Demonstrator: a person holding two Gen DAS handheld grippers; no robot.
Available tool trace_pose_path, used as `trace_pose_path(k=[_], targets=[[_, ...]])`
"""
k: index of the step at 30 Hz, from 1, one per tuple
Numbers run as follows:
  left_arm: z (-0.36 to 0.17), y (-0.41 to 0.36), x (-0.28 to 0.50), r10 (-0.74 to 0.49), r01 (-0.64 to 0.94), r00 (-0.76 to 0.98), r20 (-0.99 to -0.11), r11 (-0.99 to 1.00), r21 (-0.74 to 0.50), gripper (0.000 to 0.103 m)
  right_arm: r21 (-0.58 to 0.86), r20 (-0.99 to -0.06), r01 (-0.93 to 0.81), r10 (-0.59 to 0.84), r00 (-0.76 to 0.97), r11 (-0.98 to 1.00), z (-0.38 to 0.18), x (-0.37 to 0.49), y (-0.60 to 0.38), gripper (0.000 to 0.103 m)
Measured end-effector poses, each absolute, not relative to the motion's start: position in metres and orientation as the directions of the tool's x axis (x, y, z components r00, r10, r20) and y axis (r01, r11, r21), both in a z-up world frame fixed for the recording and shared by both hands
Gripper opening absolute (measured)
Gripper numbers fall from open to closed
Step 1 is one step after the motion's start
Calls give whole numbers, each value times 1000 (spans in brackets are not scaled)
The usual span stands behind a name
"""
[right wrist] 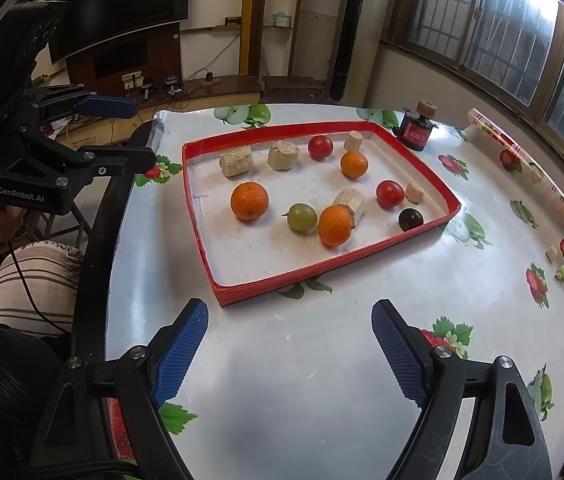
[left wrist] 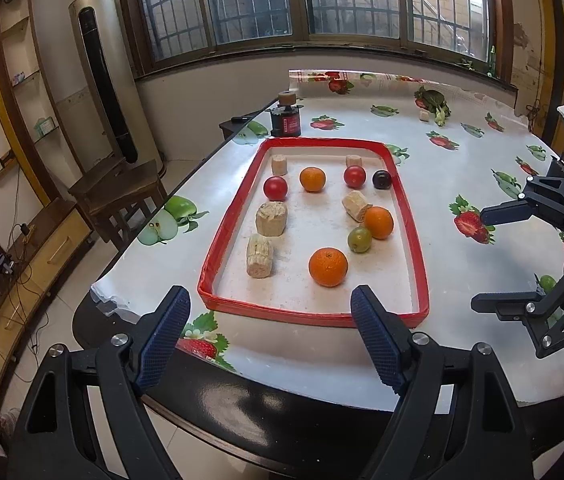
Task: Organize fruits
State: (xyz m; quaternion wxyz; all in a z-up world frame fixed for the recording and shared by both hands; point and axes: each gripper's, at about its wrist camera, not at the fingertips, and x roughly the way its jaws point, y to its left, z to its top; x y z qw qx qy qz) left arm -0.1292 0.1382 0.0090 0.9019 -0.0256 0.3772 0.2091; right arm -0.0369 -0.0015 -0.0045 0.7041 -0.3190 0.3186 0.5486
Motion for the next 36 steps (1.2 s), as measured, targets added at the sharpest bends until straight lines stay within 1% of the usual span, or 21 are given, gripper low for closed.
trace_pose_path(k=[36], targets=[[23,137,-125,395,-400,655,-644,904,148,83,-82,-777,-976,601,188,200,2,-33,5,86]])
